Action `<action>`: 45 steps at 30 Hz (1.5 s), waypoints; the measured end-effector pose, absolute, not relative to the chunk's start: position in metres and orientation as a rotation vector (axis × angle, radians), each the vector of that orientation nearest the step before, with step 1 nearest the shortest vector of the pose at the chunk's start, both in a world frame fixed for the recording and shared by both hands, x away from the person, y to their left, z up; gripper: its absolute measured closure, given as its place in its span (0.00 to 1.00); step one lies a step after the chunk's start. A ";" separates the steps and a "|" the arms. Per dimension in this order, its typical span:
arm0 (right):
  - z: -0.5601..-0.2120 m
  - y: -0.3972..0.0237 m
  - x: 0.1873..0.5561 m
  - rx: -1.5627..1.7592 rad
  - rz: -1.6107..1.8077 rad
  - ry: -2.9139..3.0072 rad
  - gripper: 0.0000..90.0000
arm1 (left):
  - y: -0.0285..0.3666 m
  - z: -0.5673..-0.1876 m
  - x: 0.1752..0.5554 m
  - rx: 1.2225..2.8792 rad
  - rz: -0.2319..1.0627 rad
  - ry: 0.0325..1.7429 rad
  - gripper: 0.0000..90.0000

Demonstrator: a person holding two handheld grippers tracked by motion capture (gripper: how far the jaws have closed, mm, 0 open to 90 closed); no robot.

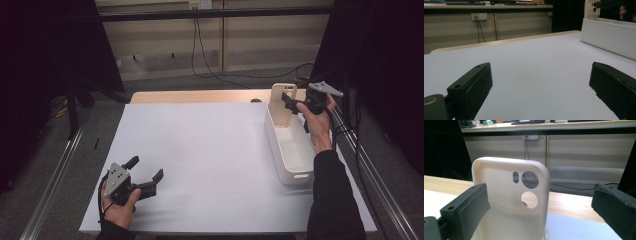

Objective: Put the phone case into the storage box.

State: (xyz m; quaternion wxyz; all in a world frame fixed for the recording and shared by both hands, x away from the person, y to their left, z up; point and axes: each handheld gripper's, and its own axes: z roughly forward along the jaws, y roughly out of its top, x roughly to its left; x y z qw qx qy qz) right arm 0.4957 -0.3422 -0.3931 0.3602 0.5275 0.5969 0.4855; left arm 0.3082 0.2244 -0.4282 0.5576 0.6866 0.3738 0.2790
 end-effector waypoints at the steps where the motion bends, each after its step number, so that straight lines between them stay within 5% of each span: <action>1: -0.393 -0.343 0.495 1.365 1.243 1.539 0.00 | 0.224 -0.428 0.308 1.619 0.658 0.882 0.05; 45: -0.366 -0.350 0.446 1.301 1.265 1.495 0.00 | 0.228 -0.428 0.305 1.605 0.657 0.884 0.05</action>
